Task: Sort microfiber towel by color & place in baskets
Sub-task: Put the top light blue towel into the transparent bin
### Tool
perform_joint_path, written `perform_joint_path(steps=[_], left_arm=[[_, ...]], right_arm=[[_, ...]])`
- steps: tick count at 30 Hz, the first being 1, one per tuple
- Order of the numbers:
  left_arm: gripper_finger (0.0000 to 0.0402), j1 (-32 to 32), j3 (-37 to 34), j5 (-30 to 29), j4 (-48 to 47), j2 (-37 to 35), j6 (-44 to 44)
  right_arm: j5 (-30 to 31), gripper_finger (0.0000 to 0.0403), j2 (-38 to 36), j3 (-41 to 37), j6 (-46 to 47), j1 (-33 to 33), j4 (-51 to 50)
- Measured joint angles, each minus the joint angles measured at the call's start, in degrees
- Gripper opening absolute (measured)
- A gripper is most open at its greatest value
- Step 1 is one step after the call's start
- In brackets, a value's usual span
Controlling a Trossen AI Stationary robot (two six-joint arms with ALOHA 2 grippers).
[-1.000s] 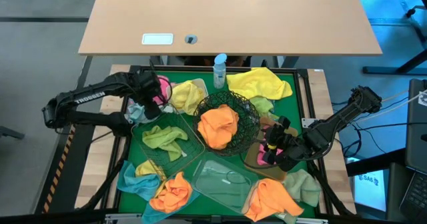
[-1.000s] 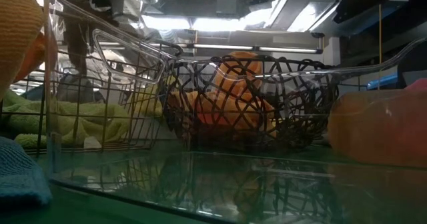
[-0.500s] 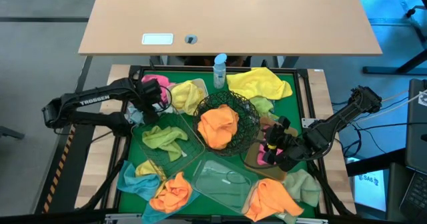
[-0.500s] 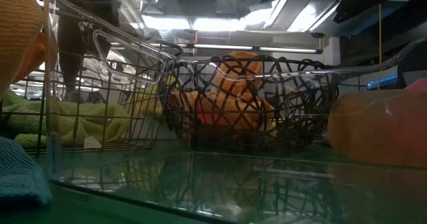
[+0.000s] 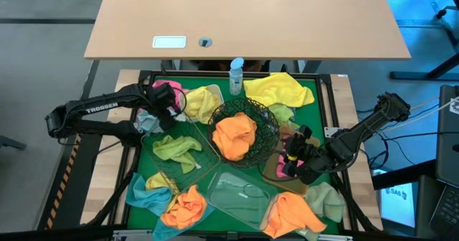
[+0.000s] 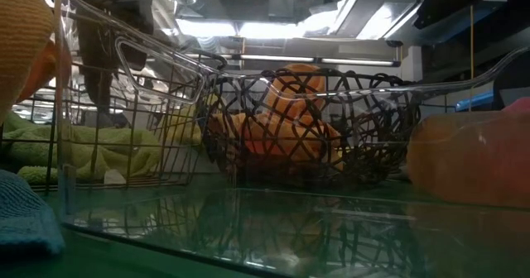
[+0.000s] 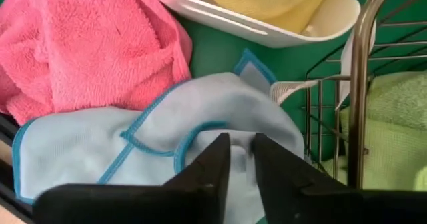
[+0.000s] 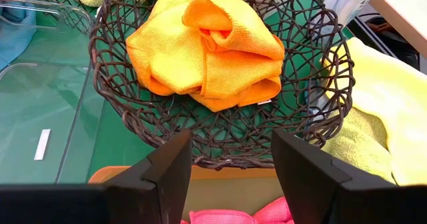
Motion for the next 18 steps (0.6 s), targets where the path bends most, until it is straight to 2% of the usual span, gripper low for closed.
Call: perform_joint_path(steps=[7, 18], left_arm=[[0.0121, 0.0, 0.0, 3.9, 0.0, 0.2, -1.0], [0.013, 0.0, 0.0, -0.7, -0.4, 0.8, 0.5]], right_arm=[[0.0, 0.0202, 0.0, 0.0, 0.0, 0.0, 0.0], [0.0, 0.0202, 0.0, 0.0, 0.0, 0.0, -0.2]])
